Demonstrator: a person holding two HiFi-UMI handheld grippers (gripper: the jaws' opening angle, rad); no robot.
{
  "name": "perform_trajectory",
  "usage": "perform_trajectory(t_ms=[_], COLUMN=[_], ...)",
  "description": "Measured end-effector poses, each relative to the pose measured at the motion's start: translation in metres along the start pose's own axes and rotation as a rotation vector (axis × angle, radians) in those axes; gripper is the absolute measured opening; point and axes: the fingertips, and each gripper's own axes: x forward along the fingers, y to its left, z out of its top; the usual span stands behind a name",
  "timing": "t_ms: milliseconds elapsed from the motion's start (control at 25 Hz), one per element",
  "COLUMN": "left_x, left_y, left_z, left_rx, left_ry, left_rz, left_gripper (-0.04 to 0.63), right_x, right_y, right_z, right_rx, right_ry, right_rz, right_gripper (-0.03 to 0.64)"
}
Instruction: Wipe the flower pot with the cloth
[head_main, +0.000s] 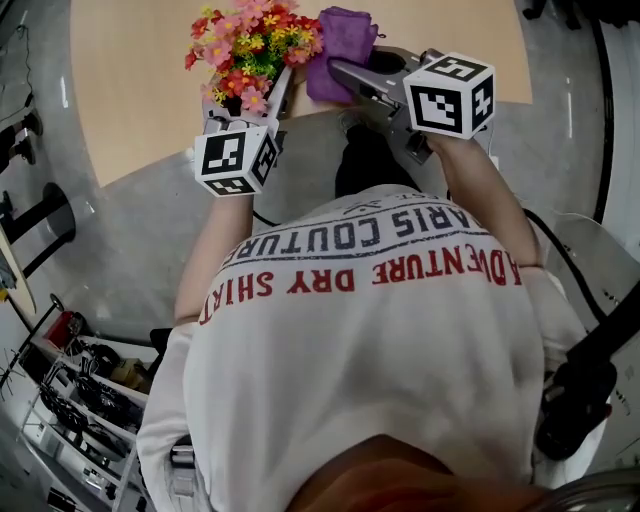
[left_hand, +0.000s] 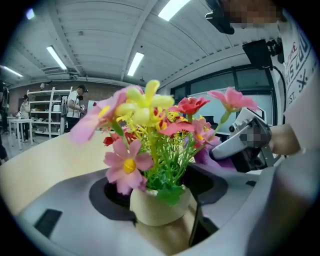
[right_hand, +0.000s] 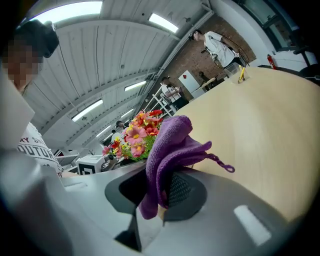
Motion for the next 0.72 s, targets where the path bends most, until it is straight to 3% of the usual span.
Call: perform_trajectory(t_ms=[400,720], left_x=[-0.001,-0.005], left_y=[0.001,0.001], left_z=[0.007,0.013], left_rx=[-0.012,-0.006], left_ry=[-0.004,-0.008], left_rz=[-0.027,-0.064], left_gripper=[0.324,0.314], right_x=[0.027,0.036], right_y=[-0.011,-0.024], right_z=[0.009,-0.001], right_rx=[0.015,0.014], right_ry=[0.028,0.124], right_rz=[-0.003,-0.080], right_gripper=[0.064,0.064])
